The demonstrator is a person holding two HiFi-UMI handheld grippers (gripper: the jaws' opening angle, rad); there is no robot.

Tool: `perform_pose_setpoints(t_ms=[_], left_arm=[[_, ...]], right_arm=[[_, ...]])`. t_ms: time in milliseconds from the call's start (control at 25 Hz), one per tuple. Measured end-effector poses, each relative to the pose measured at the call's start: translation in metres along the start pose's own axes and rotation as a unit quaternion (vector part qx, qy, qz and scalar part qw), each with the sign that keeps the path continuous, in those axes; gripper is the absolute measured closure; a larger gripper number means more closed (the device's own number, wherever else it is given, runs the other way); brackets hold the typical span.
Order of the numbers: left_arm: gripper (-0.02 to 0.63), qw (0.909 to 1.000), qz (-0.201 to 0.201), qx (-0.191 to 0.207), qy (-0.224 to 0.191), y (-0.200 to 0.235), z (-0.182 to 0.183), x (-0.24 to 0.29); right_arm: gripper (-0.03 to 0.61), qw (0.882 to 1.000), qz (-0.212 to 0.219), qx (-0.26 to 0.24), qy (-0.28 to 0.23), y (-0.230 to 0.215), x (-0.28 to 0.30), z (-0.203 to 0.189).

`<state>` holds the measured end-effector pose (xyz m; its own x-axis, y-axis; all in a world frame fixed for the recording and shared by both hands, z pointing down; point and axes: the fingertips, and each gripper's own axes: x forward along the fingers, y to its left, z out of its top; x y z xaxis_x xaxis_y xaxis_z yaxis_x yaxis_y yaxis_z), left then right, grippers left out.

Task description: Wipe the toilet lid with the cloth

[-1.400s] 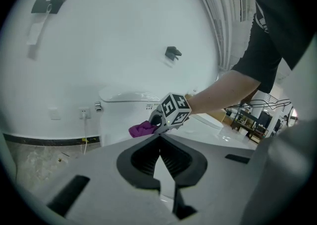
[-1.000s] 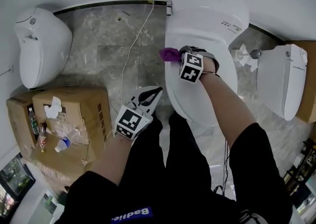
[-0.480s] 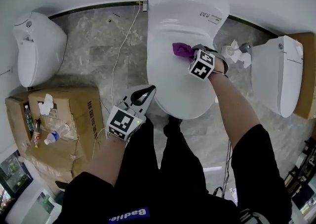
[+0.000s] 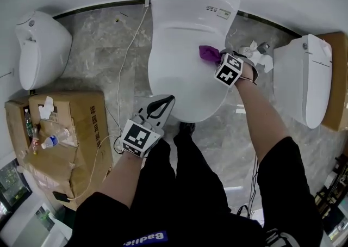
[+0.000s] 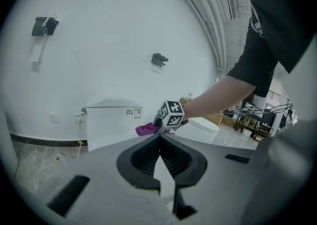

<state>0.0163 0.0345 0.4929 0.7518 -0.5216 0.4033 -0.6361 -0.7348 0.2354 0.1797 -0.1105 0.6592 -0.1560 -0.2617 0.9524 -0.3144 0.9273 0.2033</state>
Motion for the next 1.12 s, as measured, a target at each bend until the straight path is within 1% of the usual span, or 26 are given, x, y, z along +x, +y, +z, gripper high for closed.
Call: perform_pose_setpoints(t_ms=[120,320,560,680,840,920,1000,1120], left_arm=[[0.597,0.9998,0.016,-0.01,-0.002,0.002,-0.011,-0.02],[0.597,0.9985,0.037,-0.038,-0.011,0.01,-0.032,-0.066],[0.597,0.9979,0.037,-0.049,-0.017,0.017,-0.055,-0.122],[0.597,0.9979,0.034,-0.051,-0.018,0.022,-0.066,-0.145],[0.597,0.9983,0.029,-0.048,-0.018,0.03,-0.071,-0.165],[0.597,0.9986,0.026,-0.043,-0.019,0.032,-0.072,-0.169],[0.597,0.9989,0.022,-0.037,-0.018,0.03,-0.071,-0.169],[0.597,0.9994,0.015,-0.028,-0.015,0.022,-0.067,-0.159]], right_arm=[[0.482,0.999,0.012,-0.026,-0.014,0.018,0.001,0.036],[0.482,0.997,0.022,-0.074,-0.029,0.053,0.005,0.111],[0.482,0.993,0.026,-0.108,-0.028,0.088,0.008,0.183],[0.482,0.992,0.031,-0.117,-0.026,0.108,0.007,0.209],[0.482,0.991,0.029,-0.128,-0.028,0.127,0.0,0.229],[0.482,0.991,0.026,-0.125,-0.028,0.13,-0.005,0.227],[0.482,0.993,0.023,-0.117,-0.022,0.13,-0.011,0.213],[0.482,0.994,0.016,-0.108,-0.01,0.123,-0.022,0.178]])
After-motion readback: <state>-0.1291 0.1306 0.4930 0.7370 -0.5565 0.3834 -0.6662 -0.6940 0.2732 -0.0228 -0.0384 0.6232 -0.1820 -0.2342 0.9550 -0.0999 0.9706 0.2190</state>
